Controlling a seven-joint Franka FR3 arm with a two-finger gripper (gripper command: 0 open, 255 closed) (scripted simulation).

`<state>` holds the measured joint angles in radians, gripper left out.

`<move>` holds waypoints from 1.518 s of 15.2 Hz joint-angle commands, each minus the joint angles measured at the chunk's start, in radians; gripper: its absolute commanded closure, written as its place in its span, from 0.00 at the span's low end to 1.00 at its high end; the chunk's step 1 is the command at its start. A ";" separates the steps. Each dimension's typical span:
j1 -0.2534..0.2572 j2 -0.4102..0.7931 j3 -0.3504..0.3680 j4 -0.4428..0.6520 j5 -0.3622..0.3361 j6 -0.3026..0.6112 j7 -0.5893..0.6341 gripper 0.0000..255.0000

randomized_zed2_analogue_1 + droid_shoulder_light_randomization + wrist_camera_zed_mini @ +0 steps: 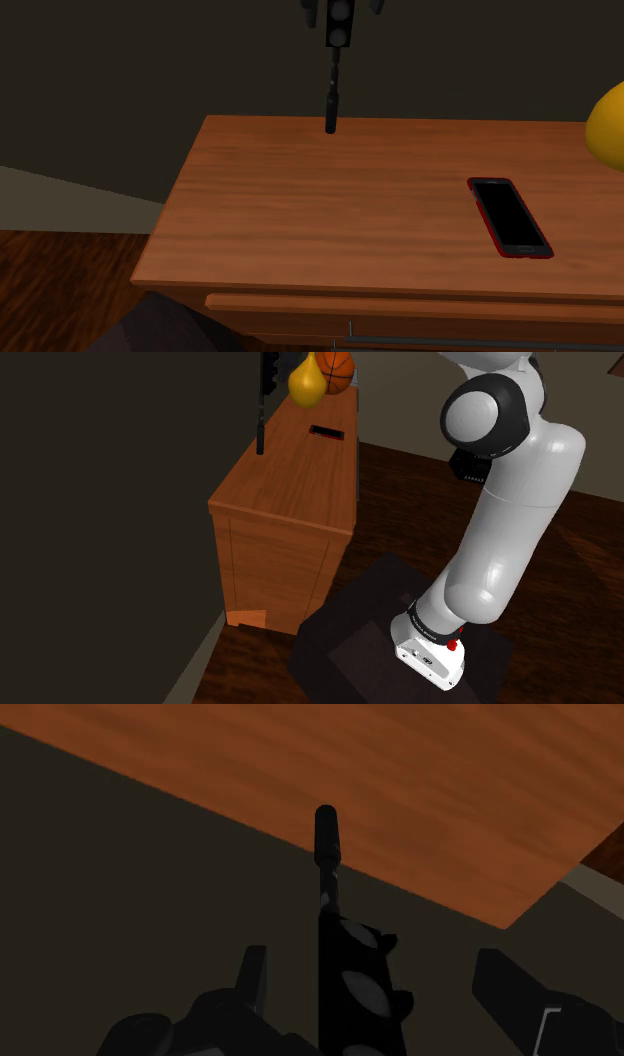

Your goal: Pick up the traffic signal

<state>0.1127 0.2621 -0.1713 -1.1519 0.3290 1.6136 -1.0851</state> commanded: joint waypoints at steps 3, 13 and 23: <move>0.007 -0.022 0.002 -0.083 -0.002 0.061 -0.018 0.00; 0.011 -0.039 0.002 -0.142 -0.004 0.102 -0.028 1.00; 0.000 0.005 0.001 0.005 0.003 0.002 -0.005 1.00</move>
<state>0.1148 0.2598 -0.1703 -1.1732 0.3305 1.6340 -1.0940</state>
